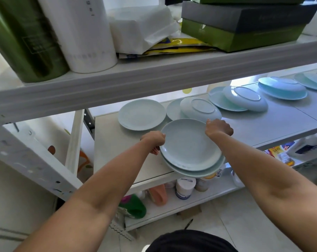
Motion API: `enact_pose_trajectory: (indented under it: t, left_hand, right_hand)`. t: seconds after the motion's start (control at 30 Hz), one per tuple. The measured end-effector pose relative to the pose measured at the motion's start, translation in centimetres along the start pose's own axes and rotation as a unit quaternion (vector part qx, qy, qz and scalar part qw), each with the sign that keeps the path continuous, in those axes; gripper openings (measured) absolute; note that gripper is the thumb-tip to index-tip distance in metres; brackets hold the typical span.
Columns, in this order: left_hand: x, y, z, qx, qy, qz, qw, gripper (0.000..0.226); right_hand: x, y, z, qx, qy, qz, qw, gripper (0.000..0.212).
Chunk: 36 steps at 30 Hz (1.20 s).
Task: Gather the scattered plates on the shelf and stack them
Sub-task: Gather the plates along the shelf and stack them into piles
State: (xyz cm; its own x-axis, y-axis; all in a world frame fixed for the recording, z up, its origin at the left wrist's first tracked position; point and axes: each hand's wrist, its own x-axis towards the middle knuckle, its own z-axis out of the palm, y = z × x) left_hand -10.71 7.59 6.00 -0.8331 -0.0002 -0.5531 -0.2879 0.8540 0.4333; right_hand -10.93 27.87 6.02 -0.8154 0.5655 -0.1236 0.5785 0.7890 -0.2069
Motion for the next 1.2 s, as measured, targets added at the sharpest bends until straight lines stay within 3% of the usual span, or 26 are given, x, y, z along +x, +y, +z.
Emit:
enact_pose_trajectory:
  t: [0.17, 0.33, 0.47, 0.57, 0.7, 0.77, 0.9, 1.0, 1.03, 1.13, 1.2]
  left_hand:
    - [0.1, -0.2, -0.9, -0.039, -0.046, -0.039, 0.997, 0.075]
    - [1.3, -1.0, -2.8, -0.214, 0.012, -0.072, 0.974, 0.063]
    - [2.0, -2.3, -4.3, -0.442, 0.039, -0.14, 0.885, 0.048]
    - [2.9, -3.3, -4.9, -0.57, 0.063, -0.155, 0.805, 0.045]
    - [5.4, -4.5, -5.6, -0.675, 0.104, -0.13, 0.718, 0.047]
    - [5.7, -4.7, -5.9, -0.679, 0.107, -0.136, 0.714, 0.046]
    - [5.1, -4.2, -6.4, -0.647, 0.103, -0.137, 0.743, 0.038]
    - [5.2, -3.8, -6.5, -0.638, 0.089, -0.135, 0.753, 0.009]
    - [5.2, -3.7, -6.4, -0.637, 0.09, -0.137, 0.754, 0.009]
    - [5.4, -3.6, -6.2, -0.613, 0.113, -0.12, 0.772, 0.035]
    - [5.2, -3.3, -6.4, -0.641, 0.133, -0.114, 0.747, 0.045]
  right_hand:
    - [-0.1, -2.4, -0.1, -0.043, 0.009, -0.046, 0.998, 0.047]
    - [0.1, -6.0, -0.2, 0.049, -0.018, -0.185, 0.981, 0.041]
    - [0.0, -9.4, -0.7, 0.236, -0.121, -0.167, 0.95, 0.039]
    - [-0.5, -11.3, -0.8, 0.392, -0.204, -0.113, 0.89, 0.04]
    - [-0.6, -13.1, -0.4, 0.507, -0.283, -0.042, 0.813, 0.038]
    - [-0.5, -13.9, 0.0, 0.527, -0.316, -0.021, 0.789, 0.038]
    - [0.1, -14.5, 1.2, 0.518, -0.327, 0.007, 0.79, 0.039]
    - [0.6, -14.6, 1.8, 0.514, -0.334, 0.022, 0.79, 0.039]
    - [0.4, -14.7, 1.8, 0.522, -0.342, 0.029, 0.781, 0.038]
    - [0.2, -14.7, 1.8, 0.557, -0.359, 0.035, 0.748, 0.037]
    - [0.3, -14.7, 1.9, 0.561, -0.354, 0.029, 0.747, 0.037]
